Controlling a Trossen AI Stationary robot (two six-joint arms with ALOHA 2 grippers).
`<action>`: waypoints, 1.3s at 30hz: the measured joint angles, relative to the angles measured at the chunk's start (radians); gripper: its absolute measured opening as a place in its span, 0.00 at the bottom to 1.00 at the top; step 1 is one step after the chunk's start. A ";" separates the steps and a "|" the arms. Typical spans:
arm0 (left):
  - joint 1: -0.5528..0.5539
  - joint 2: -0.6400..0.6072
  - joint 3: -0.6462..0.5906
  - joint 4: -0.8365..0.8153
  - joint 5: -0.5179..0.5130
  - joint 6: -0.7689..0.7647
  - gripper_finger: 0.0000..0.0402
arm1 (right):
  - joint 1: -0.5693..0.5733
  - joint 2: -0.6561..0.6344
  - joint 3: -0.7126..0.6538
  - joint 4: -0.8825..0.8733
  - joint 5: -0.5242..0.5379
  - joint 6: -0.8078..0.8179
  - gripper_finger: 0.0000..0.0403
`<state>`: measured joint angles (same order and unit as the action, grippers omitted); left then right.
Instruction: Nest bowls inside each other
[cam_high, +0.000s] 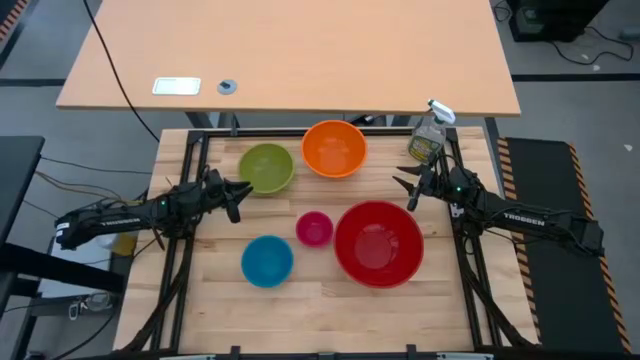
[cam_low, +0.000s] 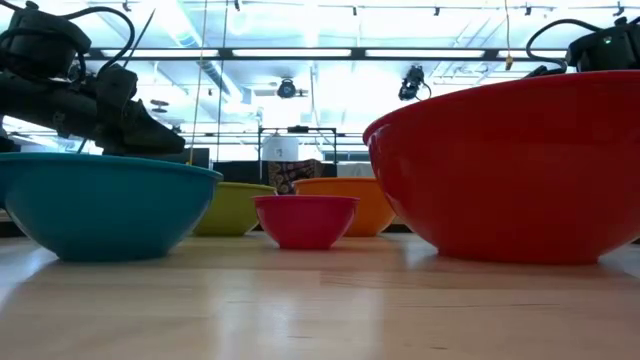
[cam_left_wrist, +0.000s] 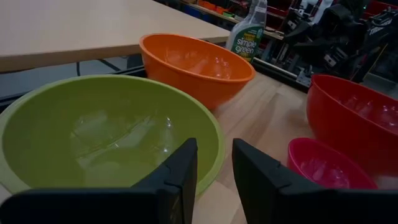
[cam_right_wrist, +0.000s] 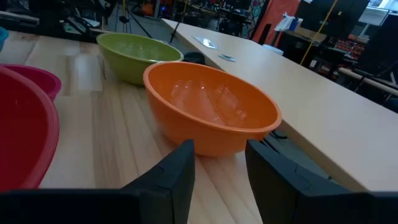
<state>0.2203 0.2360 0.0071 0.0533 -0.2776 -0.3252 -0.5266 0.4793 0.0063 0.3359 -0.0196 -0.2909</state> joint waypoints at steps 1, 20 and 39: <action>0.000 0.001 0.000 0.008 -0.003 -0.004 0.26 | 0.000 0.000 0.000 0.000 0.000 0.000 0.37; 0.001 -0.001 0.000 0.410 -0.062 -0.209 0.26 | 0.000 0.000 0.000 0.000 0.000 0.000 0.37; 0.001 0.006 0.000 0.601 -0.107 -0.472 0.26 | 0.001 0.007 0.000 0.525 0.037 0.376 0.37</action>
<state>0.2213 0.2422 0.0072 0.6544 -0.3843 -0.7973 -0.5259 0.4868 0.0067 0.8613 0.0177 0.0851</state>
